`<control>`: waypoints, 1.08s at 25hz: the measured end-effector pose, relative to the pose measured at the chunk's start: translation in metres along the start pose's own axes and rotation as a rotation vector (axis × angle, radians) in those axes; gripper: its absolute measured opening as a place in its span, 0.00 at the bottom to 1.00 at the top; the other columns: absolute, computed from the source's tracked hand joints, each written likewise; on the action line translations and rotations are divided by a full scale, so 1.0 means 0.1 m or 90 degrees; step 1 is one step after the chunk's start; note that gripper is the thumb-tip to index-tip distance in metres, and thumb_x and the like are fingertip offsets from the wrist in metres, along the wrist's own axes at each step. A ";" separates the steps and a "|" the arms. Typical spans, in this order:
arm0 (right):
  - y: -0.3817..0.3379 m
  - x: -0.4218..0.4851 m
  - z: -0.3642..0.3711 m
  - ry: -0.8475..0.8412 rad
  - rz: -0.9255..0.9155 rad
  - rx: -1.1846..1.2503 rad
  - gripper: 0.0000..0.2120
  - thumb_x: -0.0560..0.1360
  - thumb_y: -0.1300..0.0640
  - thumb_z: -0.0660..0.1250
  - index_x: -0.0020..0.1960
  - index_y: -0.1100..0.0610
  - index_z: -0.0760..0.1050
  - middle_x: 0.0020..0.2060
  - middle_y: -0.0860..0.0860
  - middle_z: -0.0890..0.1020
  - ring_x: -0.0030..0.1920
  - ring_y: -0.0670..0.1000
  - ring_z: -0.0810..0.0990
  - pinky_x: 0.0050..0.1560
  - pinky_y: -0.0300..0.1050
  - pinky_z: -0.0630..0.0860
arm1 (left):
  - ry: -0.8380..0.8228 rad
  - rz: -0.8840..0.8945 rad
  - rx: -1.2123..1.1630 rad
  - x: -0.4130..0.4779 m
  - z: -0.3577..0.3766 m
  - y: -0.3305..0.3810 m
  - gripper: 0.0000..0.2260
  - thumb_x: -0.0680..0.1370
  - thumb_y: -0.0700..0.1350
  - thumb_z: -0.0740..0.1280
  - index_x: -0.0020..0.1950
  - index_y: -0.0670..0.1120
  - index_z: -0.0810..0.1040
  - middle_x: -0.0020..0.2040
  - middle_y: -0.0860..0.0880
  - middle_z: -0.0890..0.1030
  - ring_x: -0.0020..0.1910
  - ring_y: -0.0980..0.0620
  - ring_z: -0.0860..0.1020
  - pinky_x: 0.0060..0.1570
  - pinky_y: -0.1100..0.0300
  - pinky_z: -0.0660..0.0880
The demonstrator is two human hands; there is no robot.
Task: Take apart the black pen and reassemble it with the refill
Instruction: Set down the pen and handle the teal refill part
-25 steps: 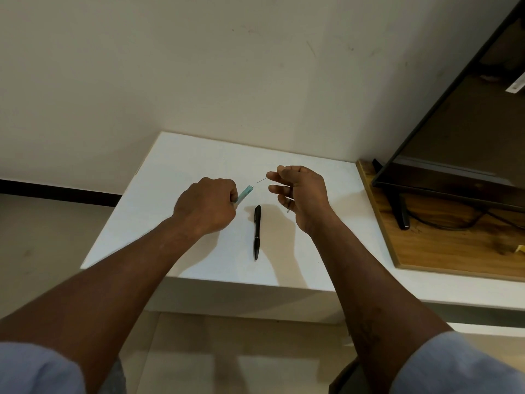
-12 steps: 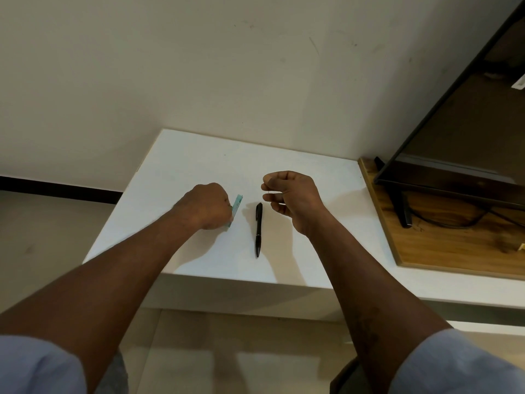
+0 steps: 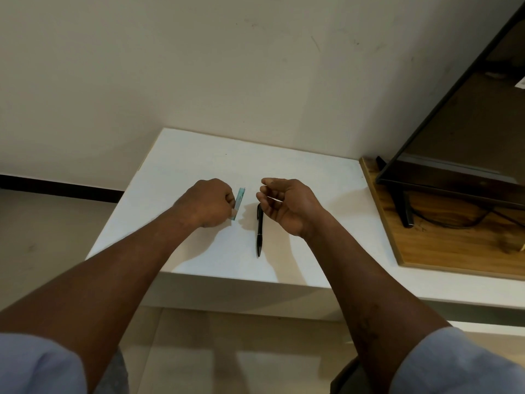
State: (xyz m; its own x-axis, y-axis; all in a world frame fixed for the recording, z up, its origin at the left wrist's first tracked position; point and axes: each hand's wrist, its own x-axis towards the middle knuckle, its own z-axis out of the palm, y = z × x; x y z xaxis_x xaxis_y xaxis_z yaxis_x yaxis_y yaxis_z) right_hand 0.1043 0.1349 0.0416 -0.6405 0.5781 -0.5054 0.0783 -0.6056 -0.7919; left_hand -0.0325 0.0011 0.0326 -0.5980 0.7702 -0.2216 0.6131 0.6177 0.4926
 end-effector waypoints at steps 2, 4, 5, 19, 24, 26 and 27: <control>-0.01 0.00 -0.01 0.002 0.012 0.026 0.07 0.82 0.65 0.65 0.53 0.63 0.82 0.41 0.56 0.83 0.34 0.52 0.86 0.37 0.41 0.83 | 0.007 -0.009 0.043 -0.02 0.00 -0.02 0.03 0.75 0.42 0.72 0.46 0.49 0.83 0.48 0.47 0.84 0.48 0.45 0.81 0.45 0.56 0.76; 0.01 0.01 0.01 0.010 0.012 0.008 0.09 0.82 0.65 0.63 0.53 0.63 0.81 0.41 0.56 0.83 0.34 0.51 0.85 0.36 0.41 0.82 | 0.013 -0.011 0.068 -0.03 0.00 -0.03 0.04 0.75 0.42 0.70 0.48 0.48 0.84 0.49 0.46 0.84 0.48 0.43 0.81 0.46 0.54 0.78; 0.02 0.01 0.03 0.014 0.011 -0.010 0.10 0.81 0.66 0.61 0.53 0.63 0.81 0.40 0.56 0.83 0.35 0.51 0.85 0.35 0.41 0.82 | 0.016 -0.011 0.074 -0.04 0.00 -0.03 0.04 0.75 0.43 0.71 0.48 0.49 0.84 0.49 0.46 0.84 0.48 0.43 0.81 0.46 0.53 0.78; 0.31 0.25 0.30 0.101 -0.283 -0.938 0.09 0.79 0.47 0.72 0.54 0.50 0.85 0.50 0.51 0.87 0.51 0.55 0.83 0.47 0.47 0.78 | 0.050 -0.059 0.133 -0.05 -0.07 -0.15 0.06 0.76 0.46 0.71 0.52 0.48 0.82 0.49 0.46 0.82 0.48 0.43 0.81 0.43 0.53 0.78; 0.45 0.30 0.32 0.098 -0.352 -1.050 0.12 0.79 0.43 0.71 0.60 0.41 0.84 0.54 0.50 0.86 0.54 0.55 0.84 0.46 0.45 0.74 | 0.040 -0.067 0.133 -0.04 -0.11 -0.21 0.06 0.77 0.47 0.72 0.52 0.47 0.81 0.49 0.46 0.82 0.47 0.44 0.81 0.41 0.54 0.75; 0.48 0.33 0.34 0.099 -0.385 -1.043 0.10 0.78 0.44 0.72 0.58 0.41 0.86 0.51 0.50 0.86 0.52 0.55 0.84 0.45 0.45 0.75 | 0.038 -0.067 0.133 -0.04 -0.12 -0.22 0.07 0.77 0.46 0.72 0.53 0.47 0.81 0.50 0.45 0.82 0.48 0.43 0.81 0.42 0.54 0.76; 0.50 0.34 0.34 0.104 -0.399 -1.044 0.09 0.78 0.44 0.72 0.57 0.42 0.86 0.50 0.50 0.86 0.51 0.54 0.84 0.44 0.45 0.74 | 0.036 -0.068 0.134 -0.04 -0.12 -0.22 0.07 0.77 0.46 0.71 0.53 0.47 0.81 0.51 0.45 0.82 0.49 0.42 0.81 0.42 0.53 0.76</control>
State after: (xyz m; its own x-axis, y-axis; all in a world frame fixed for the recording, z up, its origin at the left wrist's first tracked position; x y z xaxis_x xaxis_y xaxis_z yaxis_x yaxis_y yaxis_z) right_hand 0.0605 0.1054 -0.0029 -0.8045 0.5927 0.0374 0.5552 0.7730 -0.3069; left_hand -0.0505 -0.0175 0.0329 -0.6899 0.6921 -0.2125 0.6349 0.7194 0.2817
